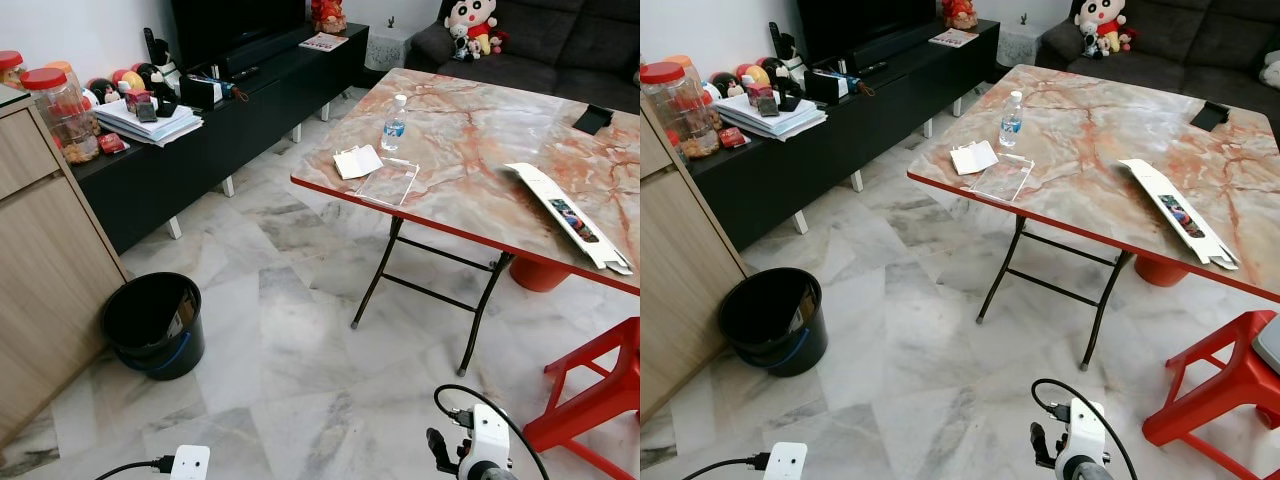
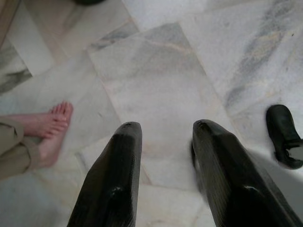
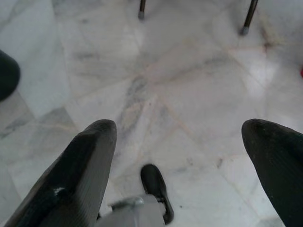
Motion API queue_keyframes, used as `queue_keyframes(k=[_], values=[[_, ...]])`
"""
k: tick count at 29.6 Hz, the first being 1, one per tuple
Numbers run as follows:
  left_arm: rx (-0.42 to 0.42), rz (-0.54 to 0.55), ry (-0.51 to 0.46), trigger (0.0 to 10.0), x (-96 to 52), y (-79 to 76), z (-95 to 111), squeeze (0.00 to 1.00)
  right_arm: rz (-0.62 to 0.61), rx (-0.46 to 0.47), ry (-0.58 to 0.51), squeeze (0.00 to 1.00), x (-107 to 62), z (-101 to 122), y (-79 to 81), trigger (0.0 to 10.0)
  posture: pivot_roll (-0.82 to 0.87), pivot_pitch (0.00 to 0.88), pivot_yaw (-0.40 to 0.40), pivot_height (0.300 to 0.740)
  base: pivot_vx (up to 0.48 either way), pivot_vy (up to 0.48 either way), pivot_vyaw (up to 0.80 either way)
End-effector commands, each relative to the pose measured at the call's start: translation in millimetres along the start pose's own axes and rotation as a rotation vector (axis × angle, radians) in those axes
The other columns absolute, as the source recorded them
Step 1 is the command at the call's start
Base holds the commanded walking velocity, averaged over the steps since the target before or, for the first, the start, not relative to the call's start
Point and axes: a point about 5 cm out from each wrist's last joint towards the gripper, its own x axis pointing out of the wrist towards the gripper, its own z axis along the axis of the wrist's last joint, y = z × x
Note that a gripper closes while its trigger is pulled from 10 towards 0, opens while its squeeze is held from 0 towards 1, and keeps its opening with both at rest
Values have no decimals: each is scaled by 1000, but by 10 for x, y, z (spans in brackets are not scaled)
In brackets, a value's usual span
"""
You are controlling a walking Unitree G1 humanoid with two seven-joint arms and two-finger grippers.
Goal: Picking trash to rubbish bin
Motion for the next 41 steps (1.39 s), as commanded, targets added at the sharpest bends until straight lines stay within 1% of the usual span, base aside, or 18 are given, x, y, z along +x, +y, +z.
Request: queue_keyframes(k=[1, 6, 11, 14, 15, 27, 30, 31, 34, 35, 37, 38, 39, 41], values=[[16, 4, 12, 10000, -4, 24, -28, 0, -7, 14, -2, 0, -1, -6, 2, 10000, 4, 0, -24, 740, 0, 0, -800], [21, 3, 10, 10000, -5, 24, -27, 0, -9, 16, -1, 0, -2, -11, -2, 10000, 3, 0, -22, 740, 0, 0, -800], [72, 8, 13, 10000, 1, 33, -16, 0, -9, 15, 0, 0, 0, -9, 3, 10000, 4, 0, -23, 740, 0, -58, -800], [61, 9, 15, 10000, 5, 30, -8, 0, -7, 11, 0, 0, 3, 1, 4, 10000, 7, 0, -26, 740, 0, -289, -800], [45, 13, 16, 10000, 4, 32, -12, 0, -7, 10, 0, 0, 3, 4, 4, 10000, 7, 0, -26, 740, 0, 0, -800], [59, 11, 25, 10000, -7, 38, -50, 0, -5, 3, -2, 0, 6, 19, 2, 10000, 7, 0, -27, 740, 0, 0, -800], [69, 11, 15, 10000, -2, 38, -29, 0, -6, 0, -19, 0, 8, 42, 2, 10000, 7, 0, -29, 740, 0, 0, 0], [68, 16, -7, 10000, 7, 44, 18, 0, -6, -9, -32, 0, 11, 78, -3, 10000, 2, 0, -28, 740, 0, 0, 0], [26, 32, -73, 10000, 29, 63, 155, 0, 0, -30, -80, 0, 27, 211, -6, 10000, 2, 0, -28, 740, 0, 0, 0], [-12, 45, -145, 10000, 41, 80, 289, 0, 1, -52, -138, 0, 39, 354, -3, 10000, 7, 0, -26, 740, 0, 0, 0], [-28, 67, -238, 10000, 48, 105, 469, 0, 12, -77, -211, 0, 49, 541, 19, 10000, 5, 0, -25, 740, 0, 0, 0], [-28, 67, -238, 10000, 48, 105, 469, 0, 12, -77, -211, 0, 49, 541, 19, 10000, 5, 0, -25, 740, 0, 0, 0], [-26, 84, -343, 10000, 40, 122, 660, 0, 34, -99, -275, 0, 55, 708, 62, 10000, 3, 0, -24, 740, 0, 0, 0], [-13, 96, -483, 10000, 14, 119, 963, 0, 63, -122, -378, 0, 50, 974, 145, 10000, 4, 0, -25, 740, 0, 0, 0]])
